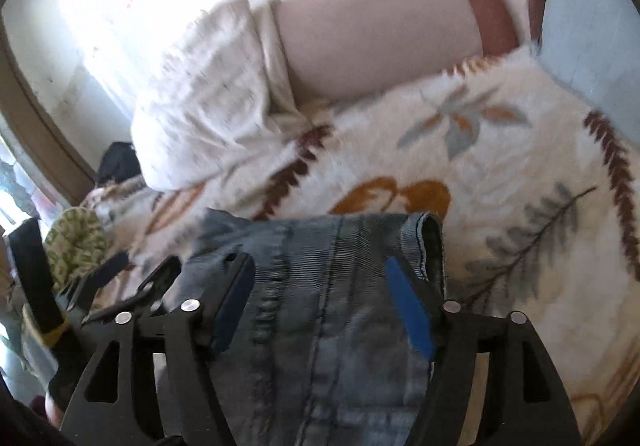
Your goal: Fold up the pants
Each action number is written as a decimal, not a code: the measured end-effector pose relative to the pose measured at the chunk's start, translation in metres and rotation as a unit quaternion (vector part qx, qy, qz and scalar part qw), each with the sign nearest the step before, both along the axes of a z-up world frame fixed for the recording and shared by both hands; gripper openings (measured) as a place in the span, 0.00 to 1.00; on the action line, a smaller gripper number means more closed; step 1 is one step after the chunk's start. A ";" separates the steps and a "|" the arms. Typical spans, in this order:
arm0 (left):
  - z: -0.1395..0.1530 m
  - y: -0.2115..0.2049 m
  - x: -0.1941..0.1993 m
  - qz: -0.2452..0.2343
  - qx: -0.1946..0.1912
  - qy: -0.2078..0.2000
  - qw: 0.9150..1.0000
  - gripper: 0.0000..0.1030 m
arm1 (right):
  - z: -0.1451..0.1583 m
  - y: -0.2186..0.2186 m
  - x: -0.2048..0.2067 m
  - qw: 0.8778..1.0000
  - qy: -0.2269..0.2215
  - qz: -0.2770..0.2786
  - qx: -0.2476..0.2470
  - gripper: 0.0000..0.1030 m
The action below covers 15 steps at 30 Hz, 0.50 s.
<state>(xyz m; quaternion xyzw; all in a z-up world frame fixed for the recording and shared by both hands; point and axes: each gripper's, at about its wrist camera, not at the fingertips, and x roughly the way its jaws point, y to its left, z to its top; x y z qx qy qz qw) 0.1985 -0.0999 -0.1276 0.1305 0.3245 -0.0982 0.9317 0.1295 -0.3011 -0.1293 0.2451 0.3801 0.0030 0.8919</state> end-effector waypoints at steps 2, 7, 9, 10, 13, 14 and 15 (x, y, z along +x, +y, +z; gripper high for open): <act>0.010 0.008 -0.018 0.000 -0.006 -0.003 1.000 0.85 | 0.008 0.004 -0.012 1.000 -0.007 0.004 0.002 0.67; 0.017 0.026 -0.045 0.004 -0.024 0.015 1.000 0.85 | 0.011 0.011 -0.044 1.000 0.006 0.008 -0.004 0.67; 0.015 0.032 -0.050 0.009 -0.029 0.020 0.999 0.85 | 0.010 0.011 -0.058 1.000 0.016 0.007 0.001 0.67; 0.014 0.034 -0.054 0.012 -0.033 0.020 0.999 0.85 | 0.010 0.011 -0.063 1.000 0.015 0.009 0.002 0.67; 0.007 0.036 -0.061 0.018 -0.037 0.022 0.999 0.85 | 0.010 0.013 -0.071 1.000 0.016 0.010 0.004 0.67; 0.004 0.037 -0.061 0.019 -0.038 0.026 0.999 0.85 | 0.009 0.014 -0.072 1.000 0.018 0.010 0.006 0.67; 0.002 0.037 -0.061 0.020 -0.037 0.030 0.999 0.85 | 0.008 0.014 -0.072 1.000 0.020 0.011 0.007 0.67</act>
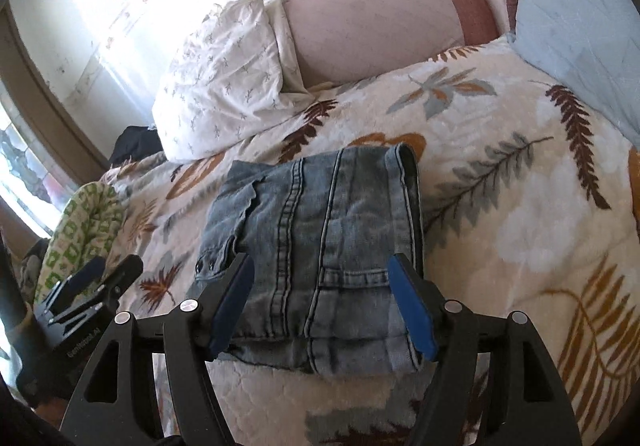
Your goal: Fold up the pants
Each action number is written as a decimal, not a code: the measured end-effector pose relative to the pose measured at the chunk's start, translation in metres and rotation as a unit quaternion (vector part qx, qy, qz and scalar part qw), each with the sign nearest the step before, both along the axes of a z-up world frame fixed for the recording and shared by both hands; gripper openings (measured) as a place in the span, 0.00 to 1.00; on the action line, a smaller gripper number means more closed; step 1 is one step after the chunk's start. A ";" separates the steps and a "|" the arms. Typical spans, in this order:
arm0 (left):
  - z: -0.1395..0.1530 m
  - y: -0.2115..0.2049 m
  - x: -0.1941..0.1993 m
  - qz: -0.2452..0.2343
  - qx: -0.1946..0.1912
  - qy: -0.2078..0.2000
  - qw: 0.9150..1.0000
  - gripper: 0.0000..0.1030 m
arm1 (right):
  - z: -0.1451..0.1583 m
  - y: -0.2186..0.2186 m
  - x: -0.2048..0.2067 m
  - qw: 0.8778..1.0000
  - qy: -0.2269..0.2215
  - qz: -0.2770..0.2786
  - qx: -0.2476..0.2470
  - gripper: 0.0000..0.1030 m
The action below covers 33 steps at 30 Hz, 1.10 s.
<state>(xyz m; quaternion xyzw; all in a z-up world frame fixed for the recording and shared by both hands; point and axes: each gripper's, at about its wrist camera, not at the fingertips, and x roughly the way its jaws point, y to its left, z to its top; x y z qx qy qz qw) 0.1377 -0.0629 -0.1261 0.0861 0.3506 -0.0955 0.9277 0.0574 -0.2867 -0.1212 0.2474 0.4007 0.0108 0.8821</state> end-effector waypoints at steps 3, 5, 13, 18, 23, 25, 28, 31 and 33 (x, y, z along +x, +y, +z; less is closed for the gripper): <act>-0.007 0.002 0.005 0.003 0.000 0.007 1.000 0.85 | -0.003 0.005 0.003 1.000 0.007 0.005 -0.005 0.67; -0.011 0.002 0.006 0.004 -0.001 0.014 1.000 0.85 | -0.005 0.009 0.003 1.000 0.012 0.013 -0.007 0.67; -0.024 -0.002 0.004 -0.010 0.009 0.031 0.999 0.87 | -0.013 0.028 0.011 0.998 0.037 0.046 -0.029 0.67; -0.027 -0.005 0.002 -0.021 0.020 0.031 0.999 0.87 | -0.022 0.028 0.011 0.996 0.060 0.044 -0.039 0.67; -0.038 -0.006 0.003 -0.025 0.038 0.043 0.998 0.87 | -0.029 0.021 0.011 0.996 0.069 0.044 -0.030 0.67; -0.042 -0.004 0.004 -0.026 0.040 0.048 0.998 0.88 | -0.031 0.022 0.012 0.996 0.072 0.048 -0.032 0.67; -0.044 -0.002 0.004 -0.026 0.042 0.045 0.998 0.91 | -0.034 0.023 0.013 0.995 0.078 0.058 -0.037 0.67; -0.048 0.001 0.007 -0.024 0.036 0.056 0.997 0.94 | -0.036 0.024 0.012 0.994 0.078 0.066 -0.041 0.68; -0.052 0.003 0.010 -0.022 0.028 0.064 0.997 0.97 | -0.037 0.025 0.013 0.993 0.080 0.069 -0.043 0.68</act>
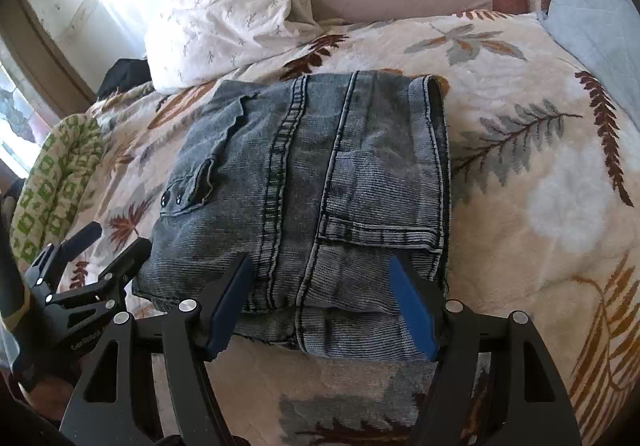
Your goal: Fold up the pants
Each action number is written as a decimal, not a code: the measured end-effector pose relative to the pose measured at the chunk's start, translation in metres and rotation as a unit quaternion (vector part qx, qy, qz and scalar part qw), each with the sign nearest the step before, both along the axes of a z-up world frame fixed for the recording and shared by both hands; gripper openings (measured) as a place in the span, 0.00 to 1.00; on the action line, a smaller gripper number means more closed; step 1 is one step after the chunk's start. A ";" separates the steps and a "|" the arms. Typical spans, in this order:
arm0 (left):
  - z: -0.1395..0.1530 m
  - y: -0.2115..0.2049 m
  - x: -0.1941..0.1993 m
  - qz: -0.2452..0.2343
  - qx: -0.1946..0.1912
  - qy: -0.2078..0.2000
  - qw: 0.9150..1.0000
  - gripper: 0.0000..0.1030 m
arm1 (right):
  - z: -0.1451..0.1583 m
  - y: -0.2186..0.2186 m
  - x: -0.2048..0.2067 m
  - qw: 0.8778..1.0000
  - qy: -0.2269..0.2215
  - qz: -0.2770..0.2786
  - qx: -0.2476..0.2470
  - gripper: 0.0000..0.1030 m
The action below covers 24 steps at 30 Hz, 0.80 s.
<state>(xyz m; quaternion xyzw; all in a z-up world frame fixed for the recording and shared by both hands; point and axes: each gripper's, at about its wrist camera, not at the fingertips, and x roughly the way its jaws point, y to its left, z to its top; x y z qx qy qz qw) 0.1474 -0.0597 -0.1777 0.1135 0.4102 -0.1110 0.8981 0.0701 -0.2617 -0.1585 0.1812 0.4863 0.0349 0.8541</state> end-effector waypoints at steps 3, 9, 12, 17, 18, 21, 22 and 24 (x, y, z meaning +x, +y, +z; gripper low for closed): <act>-0.003 0.001 0.002 0.002 0.002 0.003 1.000 1.00 | -0.003 0.004 0.000 1.000 0.002 0.009 -0.011 0.70; -0.012 0.000 0.003 -0.001 0.007 0.012 1.000 1.00 | -0.006 0.012 -0.001 0.999 0.004 0.028 -0.033 0.74; -0.015 -0.001 0.001 -0.004 0.013 0.013 1.000 1.00 | -0.007 0.013 -0.001 0.999 0.003 0.030 -0.037 0.75; -0.017 -0.004 -0.003 -0.010 0.030 -0.002 1.000 1.00 | -0.007 0.016 -0.003 0.998 0.001 0.037 -0.048 0.75; -0.017 -0.004 -0.004 -0.009 0.032 -0.006 0.999 1.00 | -0.007 0.017 -0.003 0.998 0.000 0.038 -0.050 0.75; -0.016 -0.004 -0.005 -0.007 0.028 -0.012 1.000 1.00 | -0.008 0.018 -0.002 0.998 0.000 0.041 -0.054 0.76; -0.015 -0.004 -0.005 -0.006 0.028 -0.012 1.000 1.00 | -0.008 0.019 -0.002 0.998 -0.001 0.042 -0.054 0.76; -0.012 -0.004 -0.006 -0.004 0.028 -0.017 0.999 1.00 | -0.007 0.019 -0.002 0.998 -0.002 0.043 -0.055 0.77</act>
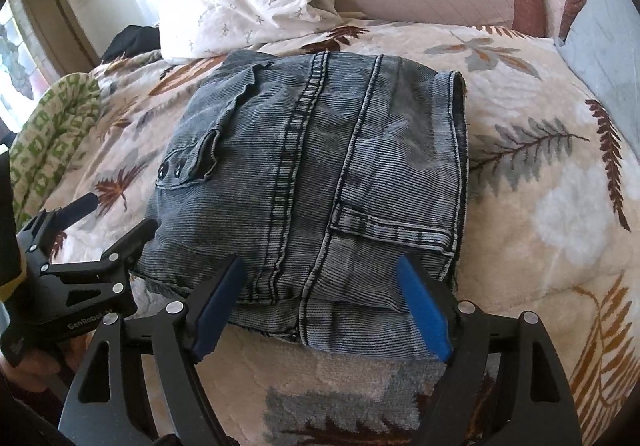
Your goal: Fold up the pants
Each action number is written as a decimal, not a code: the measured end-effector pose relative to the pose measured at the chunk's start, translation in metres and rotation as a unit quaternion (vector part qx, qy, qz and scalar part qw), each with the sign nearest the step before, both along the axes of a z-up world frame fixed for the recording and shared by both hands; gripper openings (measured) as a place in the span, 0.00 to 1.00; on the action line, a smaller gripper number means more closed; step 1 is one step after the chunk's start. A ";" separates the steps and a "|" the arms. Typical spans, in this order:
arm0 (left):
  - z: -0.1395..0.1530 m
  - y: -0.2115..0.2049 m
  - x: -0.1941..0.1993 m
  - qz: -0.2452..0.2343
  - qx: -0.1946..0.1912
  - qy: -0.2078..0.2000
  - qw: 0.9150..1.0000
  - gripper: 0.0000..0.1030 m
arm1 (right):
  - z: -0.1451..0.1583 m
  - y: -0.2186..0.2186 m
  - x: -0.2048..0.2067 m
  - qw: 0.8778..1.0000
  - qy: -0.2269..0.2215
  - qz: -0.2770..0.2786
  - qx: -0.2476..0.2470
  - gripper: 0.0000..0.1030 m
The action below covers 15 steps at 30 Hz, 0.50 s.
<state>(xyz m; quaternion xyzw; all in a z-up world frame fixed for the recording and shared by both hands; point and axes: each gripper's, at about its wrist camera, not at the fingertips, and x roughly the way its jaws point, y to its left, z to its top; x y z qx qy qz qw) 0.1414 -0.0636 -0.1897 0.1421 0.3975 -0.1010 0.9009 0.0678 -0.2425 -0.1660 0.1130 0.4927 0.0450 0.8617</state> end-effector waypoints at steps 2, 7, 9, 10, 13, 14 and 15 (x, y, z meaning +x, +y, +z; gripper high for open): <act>0.003 -0.001 -0.002 -0.001 0.005 -0.008 1.000 1.00 | 0.000 0.001 0.000 1.000 -0.001 0.000 0.000 0.78; 0.006 -0.004 -0.004 -0.003 0.016 -0.017 1.000 1.00 | 0.001 0.001 -0.001 1.000 -0.003 0.002 0.002 0.79; 0.006 -0.004 -0.003 -0.003 0.016 -0.017 1.000 1.00 | 0.001 0.001 0.000 1.000 -0.002 0.004 0.003 0.79; 0.007 -0.004 -0.003 -0.003 0.016 -0.017 1.000 1.00 | 0.001 0.001 -0.001 1.000 -0.003 0.003 0.003 0.79; 0.007 -0.004 -0.003 -0.002 0.016 -0.017 1.000 1.00 | 0.001 0.002 -0.001 1.000 -0.003 0.005 0.001 0.79; 0.007 -0.005 -0.003 -0.002 0.016 -0.017 1.000 1.00 | 0.002 0.002 -0.001 1.000 -0.003 0.007 0.001 0.79; 0.007 -0.005 -0.003 -0.002 0.016 -0.017 1.000 1.00 | 0.002 0.002 -0.001 1.000 -0.003 0.008 0.001 0.79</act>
